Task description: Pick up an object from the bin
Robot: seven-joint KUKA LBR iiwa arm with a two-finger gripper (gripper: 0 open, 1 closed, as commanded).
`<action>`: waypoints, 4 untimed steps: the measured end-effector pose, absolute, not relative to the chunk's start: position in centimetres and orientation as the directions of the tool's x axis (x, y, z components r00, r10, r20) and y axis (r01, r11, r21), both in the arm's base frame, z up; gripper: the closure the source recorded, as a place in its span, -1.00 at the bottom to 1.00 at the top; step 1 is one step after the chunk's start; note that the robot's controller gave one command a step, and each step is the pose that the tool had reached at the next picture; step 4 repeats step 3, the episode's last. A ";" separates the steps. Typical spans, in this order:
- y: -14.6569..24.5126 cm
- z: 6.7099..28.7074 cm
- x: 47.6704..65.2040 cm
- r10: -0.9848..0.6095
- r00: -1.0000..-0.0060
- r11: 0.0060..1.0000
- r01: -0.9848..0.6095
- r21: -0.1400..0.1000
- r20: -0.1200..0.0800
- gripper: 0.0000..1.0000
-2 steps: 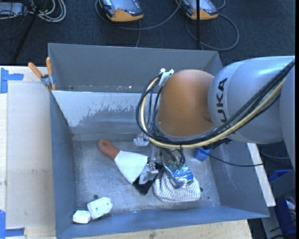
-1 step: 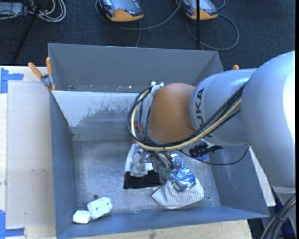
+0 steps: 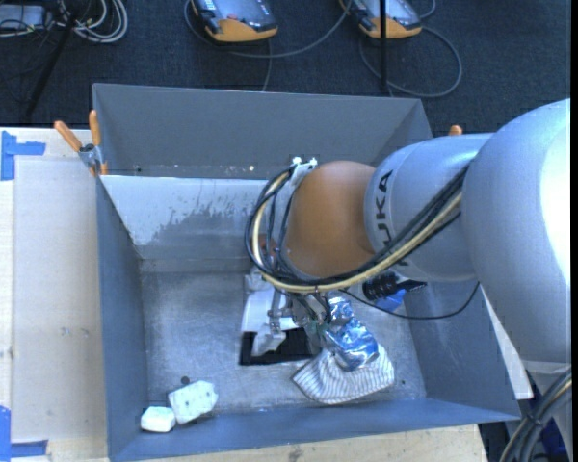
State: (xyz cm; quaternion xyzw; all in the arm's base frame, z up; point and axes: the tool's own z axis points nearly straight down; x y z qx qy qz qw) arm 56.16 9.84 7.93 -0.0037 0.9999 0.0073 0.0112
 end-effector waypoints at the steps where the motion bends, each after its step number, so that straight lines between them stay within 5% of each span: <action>1: 9.6 8.0 55.9 -0.004 -1.000 1.000 -0.004 0.010 -0.004 1.00; 2: 9.6 8.0 55.9 -0.003 -1.000 1.000 -0.003 0.010 -0.004 1.00; 3: 9.7 24.4 55.1 -0.295 -0.955 0.955 -0.295 0.001 0.003 1.00; 4: 9.7 24.4 55.1 -0.295 -0.955 0.955 -0.295 0.001 0.003 1.00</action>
Offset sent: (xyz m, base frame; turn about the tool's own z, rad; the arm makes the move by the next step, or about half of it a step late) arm 0.0000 0.0000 0.0000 0.0000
